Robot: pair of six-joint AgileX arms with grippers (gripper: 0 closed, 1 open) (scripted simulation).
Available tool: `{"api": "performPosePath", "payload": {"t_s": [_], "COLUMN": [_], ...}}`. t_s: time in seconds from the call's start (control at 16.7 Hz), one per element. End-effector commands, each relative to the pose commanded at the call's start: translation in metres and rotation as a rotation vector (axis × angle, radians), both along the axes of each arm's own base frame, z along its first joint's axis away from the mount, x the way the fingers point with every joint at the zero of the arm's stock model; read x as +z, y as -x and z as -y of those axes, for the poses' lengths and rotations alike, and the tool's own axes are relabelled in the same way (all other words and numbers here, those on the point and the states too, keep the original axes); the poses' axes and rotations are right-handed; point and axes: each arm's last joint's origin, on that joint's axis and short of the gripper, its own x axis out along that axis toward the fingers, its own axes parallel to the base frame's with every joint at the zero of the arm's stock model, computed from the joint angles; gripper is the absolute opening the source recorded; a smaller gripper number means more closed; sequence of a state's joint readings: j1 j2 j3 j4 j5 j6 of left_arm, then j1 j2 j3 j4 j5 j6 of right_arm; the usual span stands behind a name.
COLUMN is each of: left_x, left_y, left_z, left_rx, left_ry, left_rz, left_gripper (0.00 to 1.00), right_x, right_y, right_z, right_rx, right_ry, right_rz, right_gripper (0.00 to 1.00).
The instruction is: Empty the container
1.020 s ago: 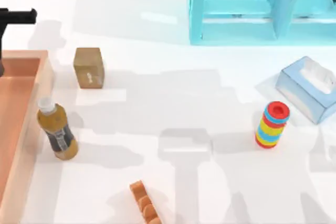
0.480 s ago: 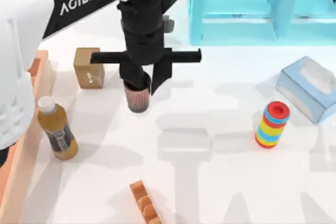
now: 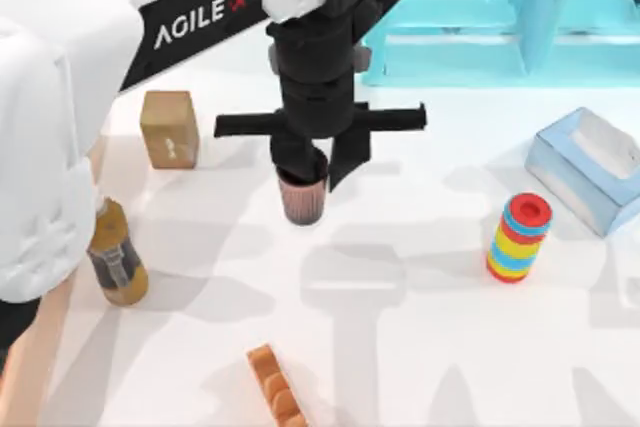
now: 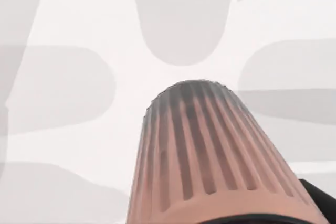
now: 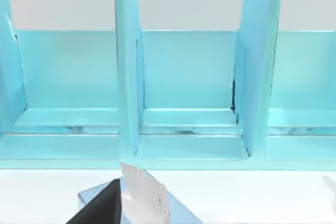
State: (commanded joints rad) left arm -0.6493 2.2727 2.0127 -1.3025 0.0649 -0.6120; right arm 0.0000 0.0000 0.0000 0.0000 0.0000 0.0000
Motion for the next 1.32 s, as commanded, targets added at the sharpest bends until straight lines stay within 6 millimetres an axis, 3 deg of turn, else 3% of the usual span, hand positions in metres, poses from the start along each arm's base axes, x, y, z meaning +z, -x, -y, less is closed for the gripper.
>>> {"api": "performPosePath", "payload": {"t_s": [0.42, 0.72, 1.32], "left_x": [-0.040, -0.043, -0.043], "left_y": [0.001, 0.001, 0.001], "left_z": [-0.001, -0.002, -0.002], "left_rx": [-0.002, -0.001, -0.001], "left_ry": [0.003, 0.003, 0.003], "left_rz": [0.005, 0.004, 0.004], "left_gripper": [0.00, 0.00, 0.75], "right_x": [0.000, 0.000, 0.000], "right_y": [0.000, 0.000, 0.000], "right_z": [0.000, 0.000, 0.000], "right_rx": [0.000, 0.000, 0.000], "right_ry": [0.000, 0.000, 0.000], "right_rz": [0.000, 0.000, 0.000], "right_gripper": [1.00, 1.00, 1.00]}}
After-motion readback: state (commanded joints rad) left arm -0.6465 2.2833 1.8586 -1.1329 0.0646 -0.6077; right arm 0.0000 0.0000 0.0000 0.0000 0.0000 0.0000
